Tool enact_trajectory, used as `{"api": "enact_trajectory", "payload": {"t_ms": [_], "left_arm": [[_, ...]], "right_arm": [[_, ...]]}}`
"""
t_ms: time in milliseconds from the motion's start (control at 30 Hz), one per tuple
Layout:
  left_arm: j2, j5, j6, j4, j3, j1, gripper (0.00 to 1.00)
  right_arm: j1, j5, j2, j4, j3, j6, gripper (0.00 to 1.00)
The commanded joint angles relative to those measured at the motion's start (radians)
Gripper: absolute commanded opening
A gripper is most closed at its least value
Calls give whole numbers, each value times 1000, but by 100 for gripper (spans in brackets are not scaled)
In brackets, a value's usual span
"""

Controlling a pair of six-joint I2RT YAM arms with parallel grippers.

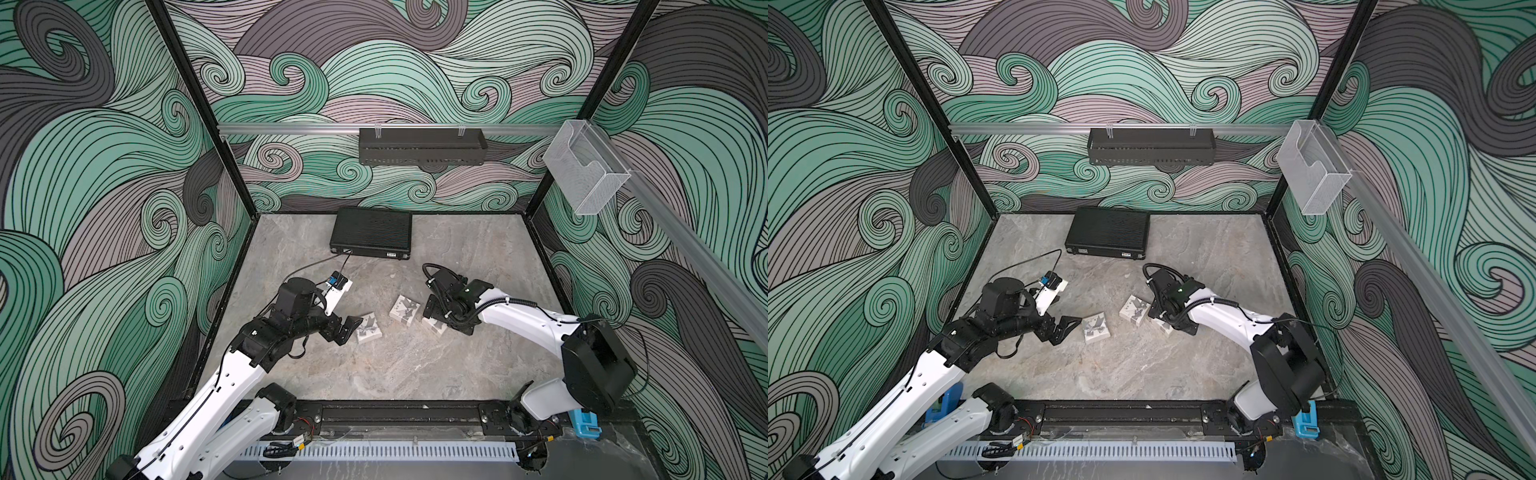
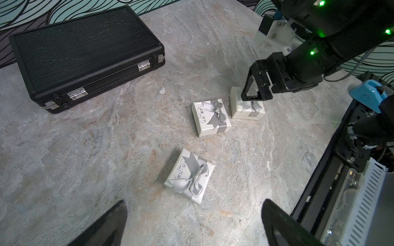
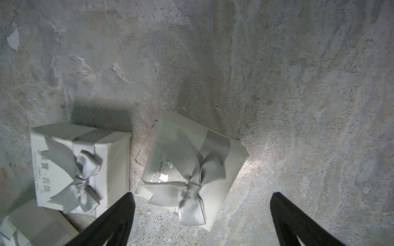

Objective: Take the rings out of the lift-off lid box
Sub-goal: Pick up the jewelry box from the center of the board.

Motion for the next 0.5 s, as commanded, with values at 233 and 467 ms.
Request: {"api": "enact_trajectory", "payload": {"t_ms": [233,467], "left_arm": [[-3,28,25,-22,-8,-14,99],[-3,19,25,-22,-9,-14,99]], "right_arm": [[2,16,113,21,49,84,95],[-3,44,147,30,54,71,81]]}}
